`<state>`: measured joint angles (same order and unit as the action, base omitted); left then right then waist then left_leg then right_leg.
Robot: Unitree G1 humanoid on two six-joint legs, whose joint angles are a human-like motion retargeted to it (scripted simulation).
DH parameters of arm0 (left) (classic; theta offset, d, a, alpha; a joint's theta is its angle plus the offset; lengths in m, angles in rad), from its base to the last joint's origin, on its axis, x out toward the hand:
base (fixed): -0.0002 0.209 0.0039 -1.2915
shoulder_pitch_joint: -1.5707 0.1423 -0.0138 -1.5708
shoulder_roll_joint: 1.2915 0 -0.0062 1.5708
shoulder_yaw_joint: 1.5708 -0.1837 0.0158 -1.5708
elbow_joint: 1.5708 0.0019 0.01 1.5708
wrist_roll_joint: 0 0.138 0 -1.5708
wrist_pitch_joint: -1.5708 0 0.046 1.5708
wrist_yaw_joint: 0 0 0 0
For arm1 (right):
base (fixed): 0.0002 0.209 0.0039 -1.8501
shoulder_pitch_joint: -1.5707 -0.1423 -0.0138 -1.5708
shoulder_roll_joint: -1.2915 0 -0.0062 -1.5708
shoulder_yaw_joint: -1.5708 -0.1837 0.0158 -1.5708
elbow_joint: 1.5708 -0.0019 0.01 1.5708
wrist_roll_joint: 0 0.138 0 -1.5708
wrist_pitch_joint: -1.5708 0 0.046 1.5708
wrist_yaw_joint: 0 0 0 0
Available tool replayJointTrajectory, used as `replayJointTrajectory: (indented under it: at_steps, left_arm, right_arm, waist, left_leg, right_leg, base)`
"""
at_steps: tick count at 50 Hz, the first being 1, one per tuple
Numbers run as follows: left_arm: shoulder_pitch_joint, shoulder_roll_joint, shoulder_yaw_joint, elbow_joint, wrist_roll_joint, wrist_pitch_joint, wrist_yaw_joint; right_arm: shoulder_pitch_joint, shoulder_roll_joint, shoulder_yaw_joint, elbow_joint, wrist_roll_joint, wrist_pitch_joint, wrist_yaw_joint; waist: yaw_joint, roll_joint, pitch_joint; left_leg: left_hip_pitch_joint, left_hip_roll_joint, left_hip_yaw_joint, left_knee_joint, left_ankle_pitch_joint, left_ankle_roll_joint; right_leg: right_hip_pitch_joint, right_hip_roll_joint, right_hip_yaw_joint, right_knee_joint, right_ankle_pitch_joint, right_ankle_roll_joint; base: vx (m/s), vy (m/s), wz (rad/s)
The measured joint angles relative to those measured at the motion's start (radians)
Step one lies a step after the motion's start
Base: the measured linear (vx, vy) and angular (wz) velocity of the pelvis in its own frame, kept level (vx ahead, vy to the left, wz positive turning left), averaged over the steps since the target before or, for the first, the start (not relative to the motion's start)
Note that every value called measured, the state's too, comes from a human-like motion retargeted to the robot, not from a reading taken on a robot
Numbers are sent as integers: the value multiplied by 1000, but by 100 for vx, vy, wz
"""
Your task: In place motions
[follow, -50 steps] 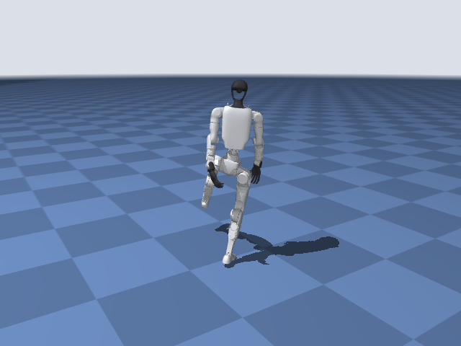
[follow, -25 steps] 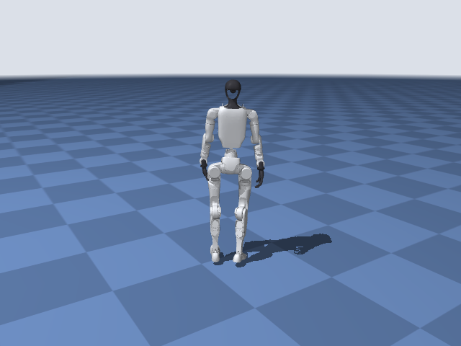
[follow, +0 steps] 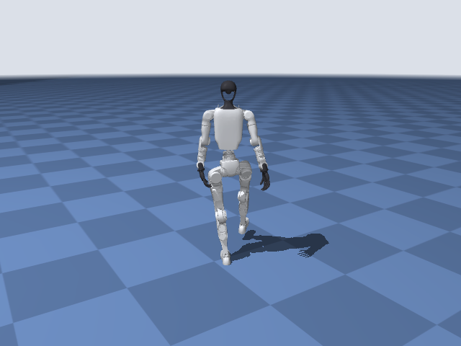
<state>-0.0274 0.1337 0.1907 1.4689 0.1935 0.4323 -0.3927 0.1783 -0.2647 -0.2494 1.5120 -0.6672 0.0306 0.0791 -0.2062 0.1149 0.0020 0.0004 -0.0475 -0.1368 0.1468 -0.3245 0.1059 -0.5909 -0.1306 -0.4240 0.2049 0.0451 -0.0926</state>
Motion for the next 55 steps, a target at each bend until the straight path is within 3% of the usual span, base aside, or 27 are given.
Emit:
replayJointTrajectory:
  at_steps: [6, 8, 10, 15, 20, 27, 32, 35, 37, 41, 48, 53, 55]
  left_arm:
    - [-94, 49, -18, -130, -17, -87, 33]
    - [-107, 57, -23, -152, -10, -87, 43]
    - [-116, 53, -36, -149, -12, -86, 56]
    - [-85, -9, -57, -107, -18, -96, 42]
    - [-9, -55, -13, -20, 27, -96, -23]
    - [92, -44, 62, 174, 99, -35, -38]
    - [171, 4, 138, 210, 81, -7, -36]
    - [197, 17, 190, 209, 33, 0, -11]
    - [206, 18, 218, 204, 1, 3, -4]
    - [196, 20, 263, 163, -21, 9, -18]
    - [97, 0, 252, -17, -82, -45, 77]
    - [4, 6, 158, -83, -97, -100, 202]
    - [-23, 27, 123, -96, -71, -117, 225]
  right_arm:
    - [20, 12, -50, 184, 293, 53, 70]
    - [59, 28, -59, 188, 350, 98, 67]
    - [97, 49, -68, 188, 379, 133, 63]
    - [128, 75, -87, 188, 316, 123, 91]
    - [38, 38, -33, 188, 227, 80, 109]
    - [-77, -12, 19, 21, 230, 52, 92]
    - [-179, -36, 57, -175, 219, 4, 170]
    - [-260, -50, 101, -293, 200, -29, 198]
    - [-311, -59, 147, -356, 186, -56, 195]
    - [-377, -64, 237, -459, 148, -97, 191]
    - [-425, -103, 275, -502, 42, -145, 144]
    - [-401, -170, 183, -394, 12, -138, 98]
    - [-377, -196, 133, -322, 17, -118, 85]
  waist:
    - [-279, 142, 301]
    - [-326, 169, 357]
    - [-339, 199, 370]
    - [-278, 202, 304]
    - [-202, 124, 182]
    - [14, 18, -57]
    - [177, -72, -137]
    - [251, -115, -124]
    - [283, -144, -115]
    - [309, -181, -83]
    - [364, -200, 29]
    - [333, -171, 67]
    - [292, -164, 70]
  left_leg:
    - [-61, 187, -42, 140, -4, 1]
    - [-83, 238, -55, 162, -4, -3]
    - [-116, 275, -69, 181, -4, -8]
    - [-137, 256, -89, 196, -4, -6]
    - [-116, 166, -52, 155, -7, -5]
    - [-139, 53, -5, 81, -1, -6]
    - [-124, 4, 35, 35, -11, -11]
    - [-96, -25, 63, 22, -25, -17]
    - [-89, -48, 90, 22, -37, -25]
    - [-69, -61, 128, 22, -60, -51]
    - [-91, -18, 172, 59, -27, -126]
    - [-233, 43, 147, 144, 97, -278]
    - [-296, 41, 72, 180, 124, -285]
  right_leg:
    - [-348, -13, 147, -5, -40, -103]
    - [-432, -16, 222, 31, -50, -119]
    - [-481, -17, 253, 47, -55, -128]
    - [-417, -26, 232, 54, -34, -99]
    - [-213, -28, 180, 116, 26, -30]
    - [108, -23, 166, 245, 180, 85]
    - [305, -45, 163, 205, 222, 126]
    - [421, -73, 161, 85, 284, 126]
    - [483, -97, 156, -13, 255, 192]
    - [545, -113, 180, -135, 182, 248]
    - [546, -93, 169, -174, 47, 211]
    - [487, -81, 150, -169, 35, 208]
    - [463, -86, 123, -168, 28, 214]
  base:
    - [-29, 18, 95]
    - [-5, 4, 75]
    - [1, -2, 52]
    - [2, -3, 15]
    - [4, -4, -10]
    - [16, -11, -26]
    - [18, -16, -70]
    - [15, -19, -93]
    - [16, -27, -81]
    - [23, -31, -35]
    - [7, -25, -21]
    - [-8, -13, 59]
    - [-9, -6, 95]
